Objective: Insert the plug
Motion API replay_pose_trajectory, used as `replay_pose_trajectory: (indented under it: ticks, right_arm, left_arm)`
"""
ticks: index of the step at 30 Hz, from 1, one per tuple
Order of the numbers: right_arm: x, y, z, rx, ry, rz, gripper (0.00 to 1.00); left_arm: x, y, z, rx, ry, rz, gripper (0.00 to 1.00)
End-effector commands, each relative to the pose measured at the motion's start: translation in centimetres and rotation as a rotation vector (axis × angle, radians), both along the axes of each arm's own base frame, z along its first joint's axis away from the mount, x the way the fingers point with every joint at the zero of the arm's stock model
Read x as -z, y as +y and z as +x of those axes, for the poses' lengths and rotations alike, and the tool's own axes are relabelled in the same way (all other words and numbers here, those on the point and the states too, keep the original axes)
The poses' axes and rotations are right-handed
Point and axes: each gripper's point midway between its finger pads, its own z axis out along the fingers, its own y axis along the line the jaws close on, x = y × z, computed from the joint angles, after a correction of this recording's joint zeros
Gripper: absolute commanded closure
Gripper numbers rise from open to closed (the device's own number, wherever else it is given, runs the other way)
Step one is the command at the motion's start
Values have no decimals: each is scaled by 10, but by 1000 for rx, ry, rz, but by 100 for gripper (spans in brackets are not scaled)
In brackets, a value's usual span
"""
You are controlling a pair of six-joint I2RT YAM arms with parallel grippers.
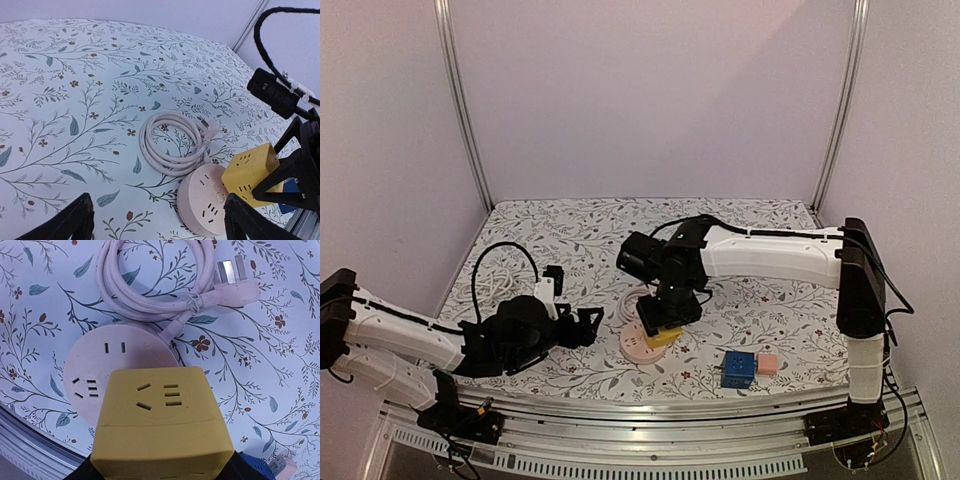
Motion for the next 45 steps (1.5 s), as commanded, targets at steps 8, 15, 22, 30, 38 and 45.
replay_pose_trajectory:
  ticks: [8, 15, 22, 30, 38, 45]
  right_arm:
    - [70, -12, -8, -90, 203, -225, 86]
    - [110, -20, -9, -65, 249, -332, 86]
    - [127, -21, -7, -5, 237, -362, 89]
    - [161, -15, -22, -3, 258, -418, 93]
    - [174, -16, -33, -69, 343, -357, 91]
    - [158, -32, -20, -39, 357, -249, 90]
  left_arm:
    - [-13, -10, -1, 18, -4, -44, 11]
    - [-16, -7, -1, 11, -7, -50, 12]
    - [-16, -5, -1, 2, -6, -51, 12]
    - [-14, -4, 0, -10, -5, -46, 12]
    - [-14, -5, -1, -4, -3, -50, 12]
    - [-13, -6, -1, -1, -3, -50, 12]
